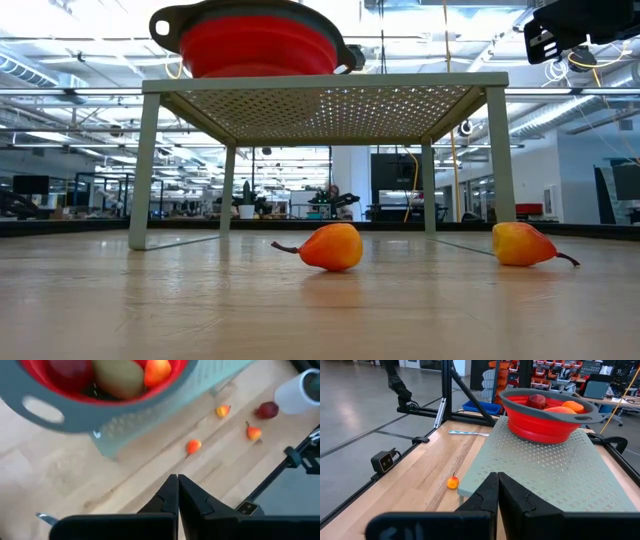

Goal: Pick & Place Fruit
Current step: Put the peach fruit into the strainer

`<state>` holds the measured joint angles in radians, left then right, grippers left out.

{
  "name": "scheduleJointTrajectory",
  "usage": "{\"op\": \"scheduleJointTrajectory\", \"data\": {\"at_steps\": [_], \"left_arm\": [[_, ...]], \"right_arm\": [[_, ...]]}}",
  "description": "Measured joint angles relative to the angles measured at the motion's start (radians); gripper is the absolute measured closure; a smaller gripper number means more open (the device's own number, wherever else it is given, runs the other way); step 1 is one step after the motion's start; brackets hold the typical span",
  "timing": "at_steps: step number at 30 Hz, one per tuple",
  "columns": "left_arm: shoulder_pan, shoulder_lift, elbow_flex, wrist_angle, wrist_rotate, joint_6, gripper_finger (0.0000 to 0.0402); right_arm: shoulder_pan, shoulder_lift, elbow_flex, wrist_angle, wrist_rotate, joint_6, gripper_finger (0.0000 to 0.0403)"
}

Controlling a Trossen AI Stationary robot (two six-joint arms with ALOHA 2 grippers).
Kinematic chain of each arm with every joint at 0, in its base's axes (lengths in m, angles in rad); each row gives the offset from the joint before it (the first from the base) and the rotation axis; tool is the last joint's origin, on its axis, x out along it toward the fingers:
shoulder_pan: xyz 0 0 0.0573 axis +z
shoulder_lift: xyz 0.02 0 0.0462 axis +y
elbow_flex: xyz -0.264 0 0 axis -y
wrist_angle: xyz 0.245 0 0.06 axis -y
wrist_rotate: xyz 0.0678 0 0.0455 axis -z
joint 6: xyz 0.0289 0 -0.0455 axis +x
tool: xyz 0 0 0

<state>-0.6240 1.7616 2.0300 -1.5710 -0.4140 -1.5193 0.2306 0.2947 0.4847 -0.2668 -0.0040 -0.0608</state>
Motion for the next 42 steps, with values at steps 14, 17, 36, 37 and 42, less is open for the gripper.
{"op": "scheduleJointTrajectory", "data": {"at_steps": [14,17,36,37,42], "left_arm": [[-0.124,0.184,0.0,0.007,0.08,-0.238,0.0399],[-0.146,0.214,0.0,0.03,0.055,-0.248,0.04],[-0.233,0.261,0.0,0.09,-0.181,-0.194,0.0401],[-0.229,0.261,0.0,0.097,-0.181,-0.188,0.0401],[-0.202,0.259,-0.016,0.132,-0.129,-0.107,0.0401]], "right_arm": [[0.0,0.0,0.0,0.001,0.0,0.071,0.0399],[0.0,0.0,0.0,0.004,0.0,0.143,0.0399],[0.001,0.051,0.0,0.171,-0.112,0.187,0.0399],[0.0,0.065,0.0,0.199,-0.129,0.18,0.0399],[0.001,0.155,0.0,0.271,-0.132,0.173,0.0399]]}}
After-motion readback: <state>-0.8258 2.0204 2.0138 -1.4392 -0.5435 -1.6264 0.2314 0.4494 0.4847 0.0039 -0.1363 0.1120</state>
